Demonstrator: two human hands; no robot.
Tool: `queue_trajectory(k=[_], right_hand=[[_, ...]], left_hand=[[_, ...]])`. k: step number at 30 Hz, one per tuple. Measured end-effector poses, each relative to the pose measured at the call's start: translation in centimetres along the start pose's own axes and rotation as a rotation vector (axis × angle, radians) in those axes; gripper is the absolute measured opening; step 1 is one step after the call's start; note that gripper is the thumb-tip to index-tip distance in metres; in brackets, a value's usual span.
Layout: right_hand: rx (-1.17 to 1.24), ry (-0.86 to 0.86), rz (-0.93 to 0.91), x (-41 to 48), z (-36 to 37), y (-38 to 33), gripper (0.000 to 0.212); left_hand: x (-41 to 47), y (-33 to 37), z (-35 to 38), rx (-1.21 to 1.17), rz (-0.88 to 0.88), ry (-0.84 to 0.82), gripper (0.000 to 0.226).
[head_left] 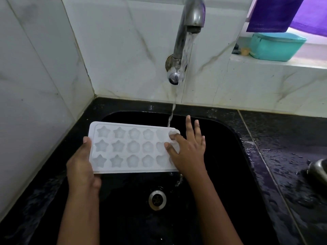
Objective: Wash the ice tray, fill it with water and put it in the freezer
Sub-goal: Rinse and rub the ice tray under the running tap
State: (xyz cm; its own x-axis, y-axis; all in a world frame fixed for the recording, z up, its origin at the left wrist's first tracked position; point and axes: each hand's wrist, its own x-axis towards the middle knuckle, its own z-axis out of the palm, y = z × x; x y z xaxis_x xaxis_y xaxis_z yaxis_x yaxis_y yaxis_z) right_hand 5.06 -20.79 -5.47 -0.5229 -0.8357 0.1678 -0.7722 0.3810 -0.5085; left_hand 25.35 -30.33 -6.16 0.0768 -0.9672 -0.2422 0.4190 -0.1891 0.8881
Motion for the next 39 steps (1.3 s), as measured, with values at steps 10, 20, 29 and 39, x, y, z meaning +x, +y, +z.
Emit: queue_trajectory(k=[10, 20, 29, 39], right_hand=[[-0.027, 0.036, -0.011, -0.1, 0.6, -1.0, 0.042], [-0.09, 0.131, 0.031, -0.4, 0.9, -0.8, 0.047], [0.049, 0.215, -0.047, -0.1, 0.9, -0.3, 0.034], [-0.061, 0.116, 0.014, -0.3, 0.4, 0.5, 0.035]], left_hand=[[0.4, -0.2, -0.4, -0.058, 0.012, -0.049, 0.031], [0.1, -0.6, 0.2, -0.079, 0.021, -0.09, 0.03], [0.3, -0.2, -0.2, -0.112, -0.014, -0.086, 0.035], [0.1, -0.7, 0.2, -0.106, -0.01, -0.128, 0.041]])
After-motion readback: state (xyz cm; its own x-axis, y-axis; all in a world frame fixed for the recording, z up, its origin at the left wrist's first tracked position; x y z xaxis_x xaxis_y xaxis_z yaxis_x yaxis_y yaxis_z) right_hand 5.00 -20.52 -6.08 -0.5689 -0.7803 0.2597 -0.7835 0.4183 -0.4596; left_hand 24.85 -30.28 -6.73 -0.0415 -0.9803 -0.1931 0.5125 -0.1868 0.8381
